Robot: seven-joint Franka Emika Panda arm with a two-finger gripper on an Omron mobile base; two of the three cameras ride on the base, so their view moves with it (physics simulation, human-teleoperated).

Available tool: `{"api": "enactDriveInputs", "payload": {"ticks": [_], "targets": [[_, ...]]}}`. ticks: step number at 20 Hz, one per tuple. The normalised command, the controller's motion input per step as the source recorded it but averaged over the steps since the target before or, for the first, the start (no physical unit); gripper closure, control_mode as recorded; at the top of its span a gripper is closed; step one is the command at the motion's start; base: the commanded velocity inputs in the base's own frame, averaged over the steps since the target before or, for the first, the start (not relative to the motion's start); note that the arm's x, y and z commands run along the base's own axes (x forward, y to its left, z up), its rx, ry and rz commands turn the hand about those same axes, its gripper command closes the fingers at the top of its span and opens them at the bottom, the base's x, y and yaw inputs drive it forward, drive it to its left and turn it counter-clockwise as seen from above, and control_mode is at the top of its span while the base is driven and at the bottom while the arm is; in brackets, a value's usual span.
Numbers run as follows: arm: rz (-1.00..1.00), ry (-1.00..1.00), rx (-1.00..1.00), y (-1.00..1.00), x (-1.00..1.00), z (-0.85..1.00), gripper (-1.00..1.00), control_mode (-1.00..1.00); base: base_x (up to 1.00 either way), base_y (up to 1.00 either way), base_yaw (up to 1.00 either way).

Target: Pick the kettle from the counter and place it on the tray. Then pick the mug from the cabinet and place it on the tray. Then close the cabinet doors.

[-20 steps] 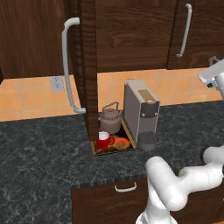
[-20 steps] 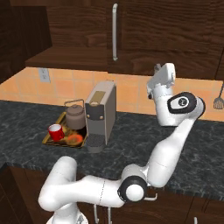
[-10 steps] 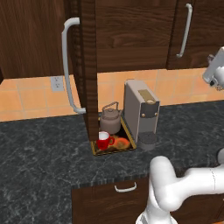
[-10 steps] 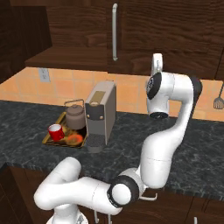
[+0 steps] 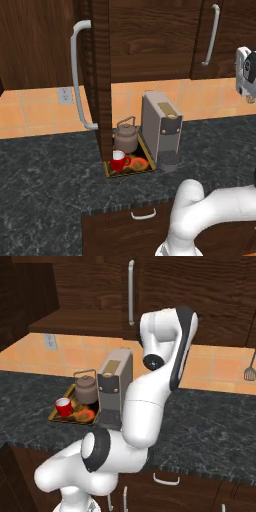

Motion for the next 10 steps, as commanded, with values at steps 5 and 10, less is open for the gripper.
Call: {"api": "enactDriveInputs", "payload": {"ticks": [5,10], "targets": [[0.0,0.09,-0.06,-0.03,-0.15,-0.16,1.0,-1.0,0.0,0.0,0.0],[-0.02,-0.36,-0.07,-0.05,-1.0,0.03,1.0,-1.0,0.0,0.0,0.0]]}}
